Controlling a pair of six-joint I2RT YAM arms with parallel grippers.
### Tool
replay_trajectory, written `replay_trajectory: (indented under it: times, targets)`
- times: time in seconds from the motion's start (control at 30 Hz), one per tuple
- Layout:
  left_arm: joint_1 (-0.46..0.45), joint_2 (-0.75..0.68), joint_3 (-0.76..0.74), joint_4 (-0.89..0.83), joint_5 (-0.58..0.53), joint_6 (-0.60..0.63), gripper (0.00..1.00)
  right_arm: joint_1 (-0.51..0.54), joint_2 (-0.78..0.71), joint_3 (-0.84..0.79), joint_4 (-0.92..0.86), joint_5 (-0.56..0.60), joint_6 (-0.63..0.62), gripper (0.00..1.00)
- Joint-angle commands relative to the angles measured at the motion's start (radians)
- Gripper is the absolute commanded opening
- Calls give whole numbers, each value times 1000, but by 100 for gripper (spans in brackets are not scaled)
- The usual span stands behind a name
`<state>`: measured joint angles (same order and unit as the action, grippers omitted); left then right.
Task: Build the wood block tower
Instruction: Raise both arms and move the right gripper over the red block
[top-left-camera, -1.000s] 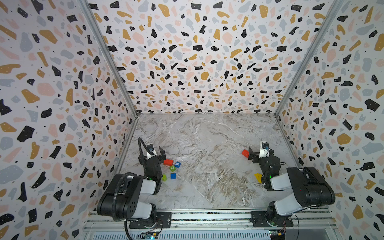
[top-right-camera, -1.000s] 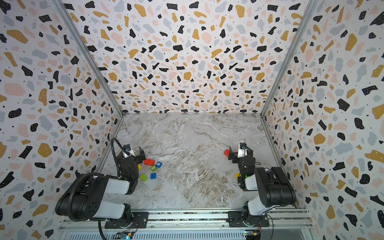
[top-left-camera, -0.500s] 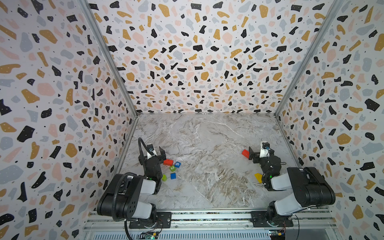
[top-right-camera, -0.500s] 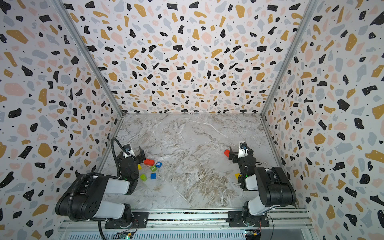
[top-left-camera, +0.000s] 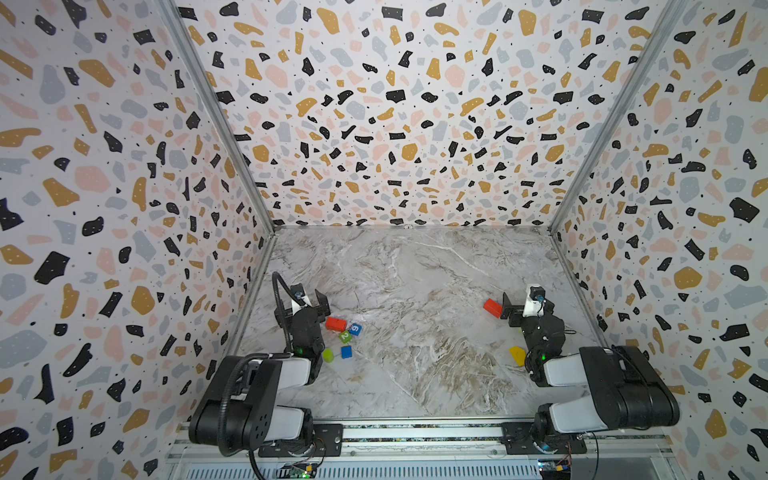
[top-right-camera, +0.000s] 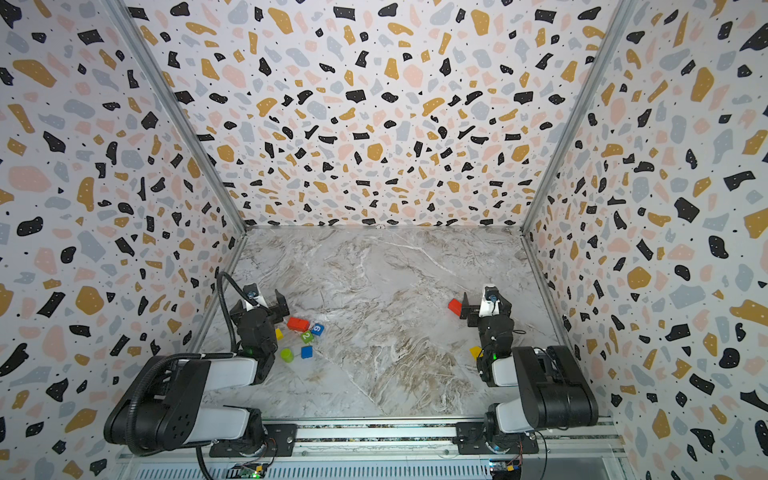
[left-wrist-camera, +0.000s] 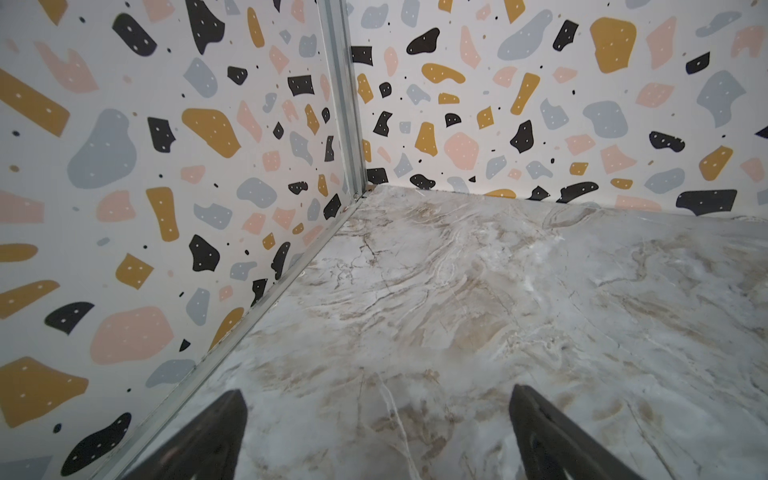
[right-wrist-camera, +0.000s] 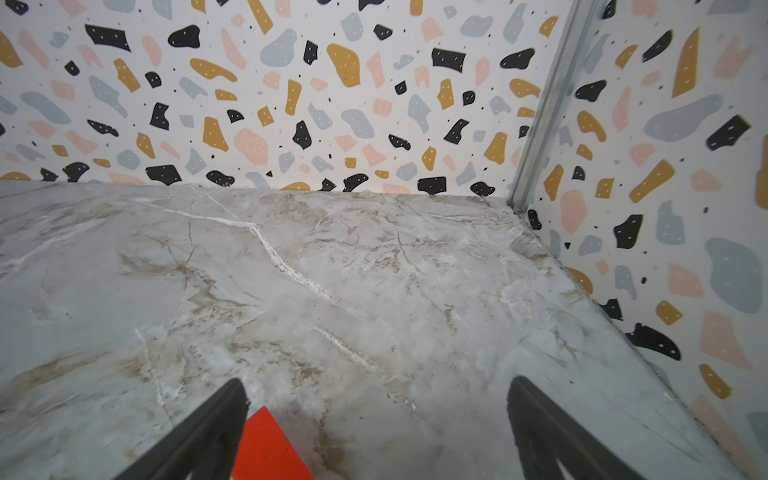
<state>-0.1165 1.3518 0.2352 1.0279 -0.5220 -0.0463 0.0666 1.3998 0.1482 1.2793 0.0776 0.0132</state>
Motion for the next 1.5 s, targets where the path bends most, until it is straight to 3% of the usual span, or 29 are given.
replay_trajectory:
  times: [0.0,0.17,0.33,0.4,0.5,0.7,0.83,0.93,1.1,1.23,1.47]
  targets:
    - [8,-55,48,-107,-6,-23,100,26,-84,25,-92,72,0,99]
    - [-11,-109,179,-365,-49,-87,100,59,-178,123,-395,162,113,99]
    - [-55,-118,353,-629,-88,-195,100,137,-248,185,-559,242,141,99]
    - [-101,-136,403,-719,-95,-186,100,168,-268,225,-634,243,163,99]
    - [-203,-178,474,-859,-201,-171,100,228,-272,282,-726,242,180,99]
    - [-219,-279,603,-1173,-99,-396,100,339,-159,482,-922,148,192,96]
    - [-221,-360,609,-1278,-164,-610,100,462,-32,671,-1088,116,129,95]
    - [-222,-427,619,-1362,-138,-667,100,541,51,777,-1180,69,105,94]
    - [-222,-618,542,-1397,-129,-644,100,624,131,878,-1271,-102,148,88]
    - [-220,-749,468,-1341,-42,-572,100,710,167,935,-1310,-116,157,83]
    - [-220,-635,558,-1435,42,-538,100,753,249,1061,-1465,-113,162,76]
